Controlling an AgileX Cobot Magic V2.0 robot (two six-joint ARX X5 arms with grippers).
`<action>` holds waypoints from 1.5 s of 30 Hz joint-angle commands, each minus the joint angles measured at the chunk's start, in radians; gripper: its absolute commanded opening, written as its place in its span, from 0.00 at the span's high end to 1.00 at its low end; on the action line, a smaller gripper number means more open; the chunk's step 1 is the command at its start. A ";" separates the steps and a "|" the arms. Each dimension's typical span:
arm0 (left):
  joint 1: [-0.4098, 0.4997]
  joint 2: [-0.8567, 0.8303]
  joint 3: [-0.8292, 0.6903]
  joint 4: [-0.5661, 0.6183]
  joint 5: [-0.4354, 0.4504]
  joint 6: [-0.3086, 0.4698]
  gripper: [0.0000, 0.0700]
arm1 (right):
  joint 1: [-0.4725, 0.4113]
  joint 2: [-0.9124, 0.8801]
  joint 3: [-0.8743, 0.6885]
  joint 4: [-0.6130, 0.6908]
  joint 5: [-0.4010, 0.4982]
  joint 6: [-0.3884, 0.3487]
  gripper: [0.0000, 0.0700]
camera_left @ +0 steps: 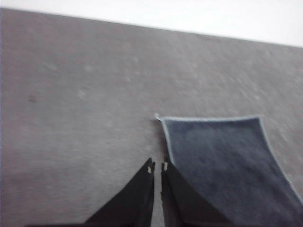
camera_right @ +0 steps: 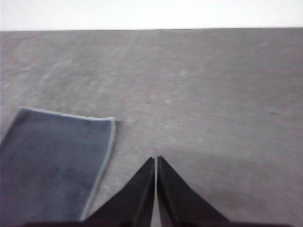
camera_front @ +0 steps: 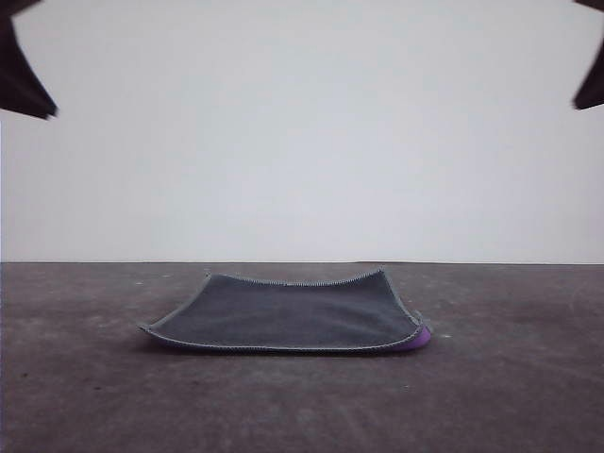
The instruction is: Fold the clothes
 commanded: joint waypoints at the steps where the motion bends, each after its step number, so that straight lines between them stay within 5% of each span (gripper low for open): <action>1: -0.002 0.063 0.027 0.006 0.041 0.017 0.98 | 0.000 0.071 0.042 -0.009 -0.030 -0.013 1.00; 18: -0.002 0.299 0.061 0.014 0.087 0.069 0.96 | 0.000 0.335 0.130 -0.046 -0.130 -0.013 0.99; 21: -0.002 0.299 0.072 0.013 0.087 0.060 0.82 | 0.000 0.335 0.130 -0.048 -0.155 -0.013 0.78; 23: -0.002 0.299 0.078 0.011 0.090 0.057 0.51 | 0.000 0.335 0.130 -0.049 -0.157 -0.013 0.47; 24: -0.002 0.299 0.081 0.009 0.091 0.057 0.39 | 0.000 0.335 0.130 -0.048 -0.157 -0.012 0.39; 38: -0.002 0.299 0.083 0.009 0.129 0.054 0.34 | 0.001 0.335 0.130 -0.049 -0.158 -0.013 0.38; 45: -0.032 0.364 0.100 0.089 0.133 -0.021 0.34 | 0.056 0.377 0.139 0.005 -0.165 0.000 0.38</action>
